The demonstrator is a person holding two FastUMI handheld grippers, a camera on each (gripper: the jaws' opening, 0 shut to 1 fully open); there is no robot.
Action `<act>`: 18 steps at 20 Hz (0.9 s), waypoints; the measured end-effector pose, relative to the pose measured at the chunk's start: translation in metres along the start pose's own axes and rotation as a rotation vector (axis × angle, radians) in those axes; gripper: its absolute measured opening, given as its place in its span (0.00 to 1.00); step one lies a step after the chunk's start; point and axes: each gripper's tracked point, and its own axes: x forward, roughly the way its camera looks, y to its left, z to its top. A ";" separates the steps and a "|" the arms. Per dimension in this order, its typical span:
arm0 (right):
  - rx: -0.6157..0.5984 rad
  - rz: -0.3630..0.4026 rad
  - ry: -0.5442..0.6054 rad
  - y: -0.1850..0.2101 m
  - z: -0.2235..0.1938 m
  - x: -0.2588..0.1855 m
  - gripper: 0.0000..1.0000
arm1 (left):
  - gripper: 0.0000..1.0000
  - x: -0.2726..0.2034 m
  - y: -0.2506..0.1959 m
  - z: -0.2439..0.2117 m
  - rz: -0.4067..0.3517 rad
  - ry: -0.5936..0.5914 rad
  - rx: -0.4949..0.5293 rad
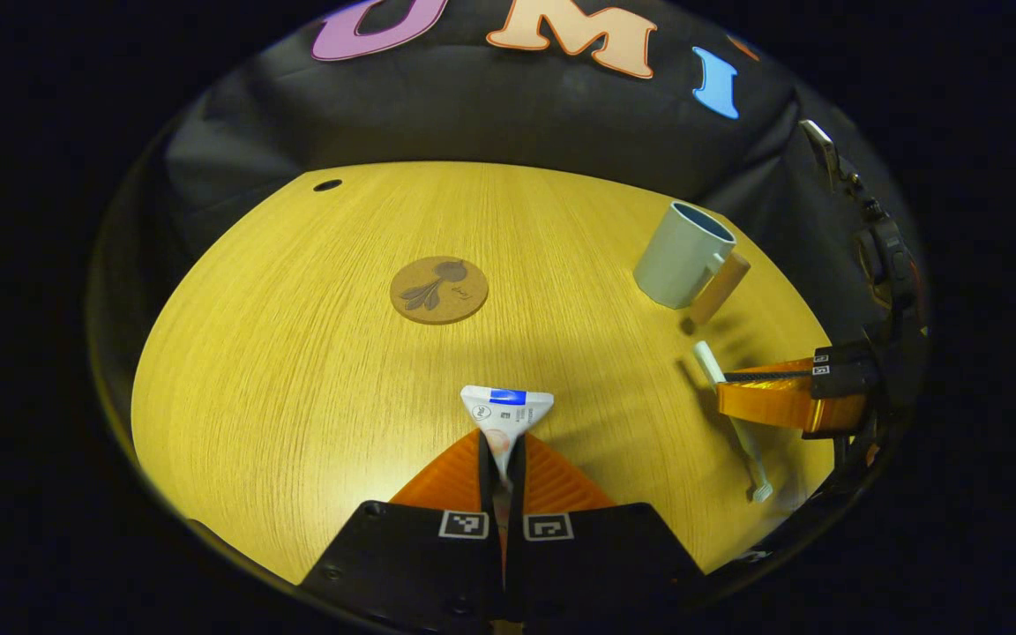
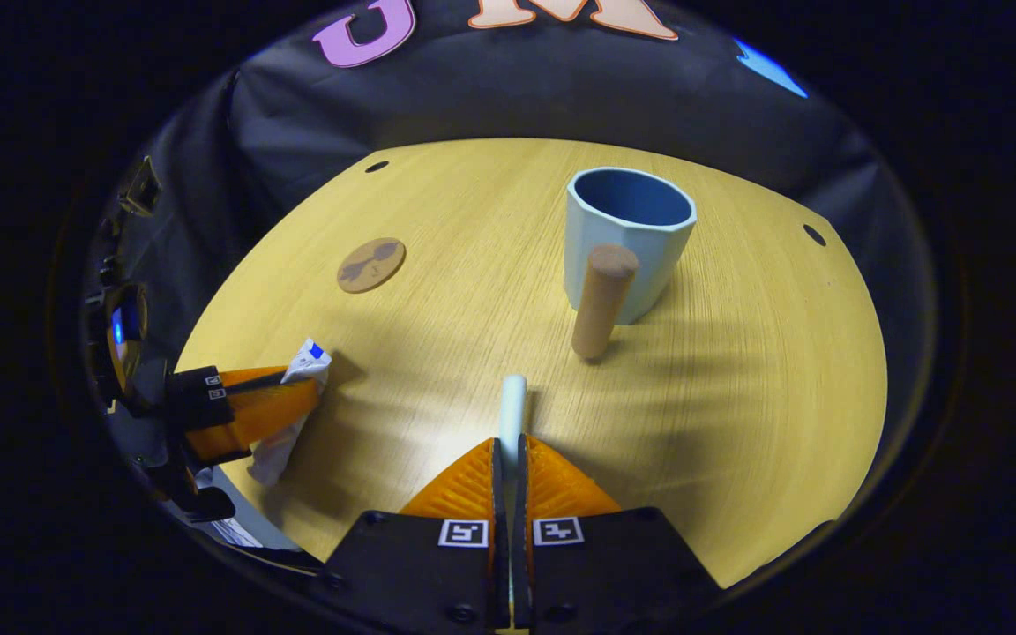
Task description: Put the toothbrush and toothpaste on the desktop into the cup, then pick up the cup and place it on the coaster on the desktop.
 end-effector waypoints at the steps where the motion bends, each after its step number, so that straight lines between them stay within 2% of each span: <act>1: -0.002 0.003 -0.010 -0.001 0.002 -0.001 0.04 | 0.00 0.000 -0.002 0.002 -0.004 -0.007 0.002; 4: 0.023 0.018 -0.045 0.003 0.010 -0.007 0.05 | 0.00 -0.001 -0.002 0.002 -0.018 -0.017 -0.012; 8: 0.061 0.039 -0.154 0.006 0.044 -0.021 0.04 | 0.00 -0.002 -0.002 0.006 -0.030 -0.037 -0.023; 15: 0.072 0.031 -0.438 -0.004 0.135 -0.059 0.04 | 0.00 -0.024 -0.018 0.029 -0.052 -0.096 -0.044; 18: 0.082 0.035 -0.500 -0.014 0.168 -0.065 0.04 | 0.00 -0.034 -0.025 0.036 -0.057 -0.127 -0.049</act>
